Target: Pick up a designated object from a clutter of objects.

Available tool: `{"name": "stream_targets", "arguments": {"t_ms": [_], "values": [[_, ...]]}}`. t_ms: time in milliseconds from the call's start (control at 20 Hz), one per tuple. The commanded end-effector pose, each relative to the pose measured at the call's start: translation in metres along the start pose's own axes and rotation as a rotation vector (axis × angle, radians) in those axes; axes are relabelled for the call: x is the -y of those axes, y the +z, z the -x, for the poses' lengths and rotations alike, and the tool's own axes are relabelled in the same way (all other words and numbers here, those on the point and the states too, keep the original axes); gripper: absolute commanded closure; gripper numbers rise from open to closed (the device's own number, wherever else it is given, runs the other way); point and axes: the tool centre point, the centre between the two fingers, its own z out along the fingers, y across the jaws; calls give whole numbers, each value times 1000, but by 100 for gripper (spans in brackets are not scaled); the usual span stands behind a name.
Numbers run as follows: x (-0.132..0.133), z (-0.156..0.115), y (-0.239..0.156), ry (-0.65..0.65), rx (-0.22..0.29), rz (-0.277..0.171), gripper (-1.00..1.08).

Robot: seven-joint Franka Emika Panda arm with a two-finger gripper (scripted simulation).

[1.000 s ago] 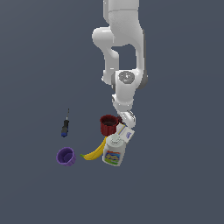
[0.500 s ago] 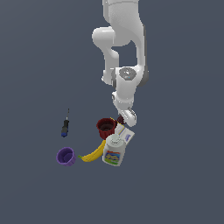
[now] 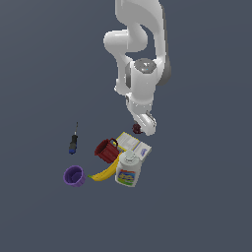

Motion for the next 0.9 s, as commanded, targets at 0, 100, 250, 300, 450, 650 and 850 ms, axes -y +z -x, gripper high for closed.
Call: {"name": "stream_targets", "arguments": {"t_ms": [0, 100, 250, 300, 450, 650, 850], "values": [[1, -1, -21, 1, 0, 2, 108], [3, -2, -38, 2, 1, 4, 108], [5, -3, -64, 3, 2, 7, 108], [5, -4, -72, 4, 2, 8, 108], [7, -5, -98, 5, 3, 11, 108], [11, -7, -133, 7, 4, 15, 108], [14, -10, -168, 8, 5, 19, 108]]}}
